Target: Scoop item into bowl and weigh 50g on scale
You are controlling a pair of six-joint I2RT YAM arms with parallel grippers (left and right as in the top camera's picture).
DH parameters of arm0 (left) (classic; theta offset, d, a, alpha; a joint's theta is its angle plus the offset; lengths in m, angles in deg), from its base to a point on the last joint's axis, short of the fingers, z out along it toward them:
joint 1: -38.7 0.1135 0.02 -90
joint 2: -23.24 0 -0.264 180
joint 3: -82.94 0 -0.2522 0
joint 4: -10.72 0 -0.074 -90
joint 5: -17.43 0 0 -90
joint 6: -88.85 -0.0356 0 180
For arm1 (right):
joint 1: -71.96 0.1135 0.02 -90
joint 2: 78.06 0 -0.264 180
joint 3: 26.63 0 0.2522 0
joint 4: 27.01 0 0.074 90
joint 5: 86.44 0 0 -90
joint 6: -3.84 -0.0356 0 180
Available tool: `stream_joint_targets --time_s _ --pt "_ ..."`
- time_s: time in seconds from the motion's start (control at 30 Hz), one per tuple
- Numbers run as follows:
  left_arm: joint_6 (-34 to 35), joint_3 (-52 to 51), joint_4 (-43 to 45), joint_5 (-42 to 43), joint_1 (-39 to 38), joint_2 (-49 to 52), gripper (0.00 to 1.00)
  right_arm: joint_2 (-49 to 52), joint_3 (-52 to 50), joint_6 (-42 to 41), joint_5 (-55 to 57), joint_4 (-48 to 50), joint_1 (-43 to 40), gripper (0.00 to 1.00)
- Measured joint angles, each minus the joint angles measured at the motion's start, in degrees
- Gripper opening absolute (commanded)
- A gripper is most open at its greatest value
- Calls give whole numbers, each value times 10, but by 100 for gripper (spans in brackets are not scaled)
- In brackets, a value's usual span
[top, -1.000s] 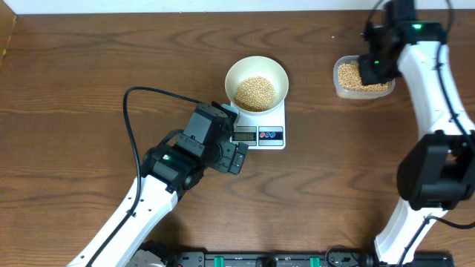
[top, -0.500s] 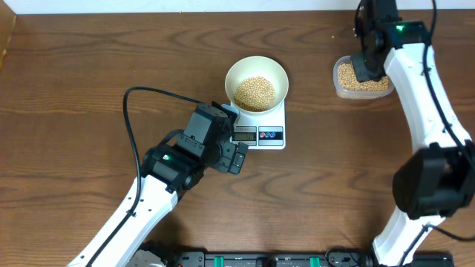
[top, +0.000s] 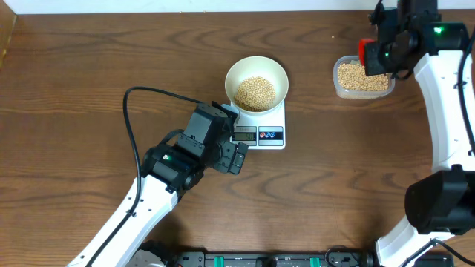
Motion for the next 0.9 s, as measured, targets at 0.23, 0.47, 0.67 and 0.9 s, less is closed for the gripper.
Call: stream_joint_targets --time_s 0.23,0.47,0.67,0.9 --pt "0 0 0 0 0 0 96 0 0 8 -43 -10 -10 1" --pt "0 0 0 0 0 0 96 0 0 23 -81 8 -26 1" --pt "0 0 0 0 0 0 96 0 0 30 -110 19 -32 1" --pt "0 0 0 0 0 0 96 0 0 8 -144 21 -55 1"
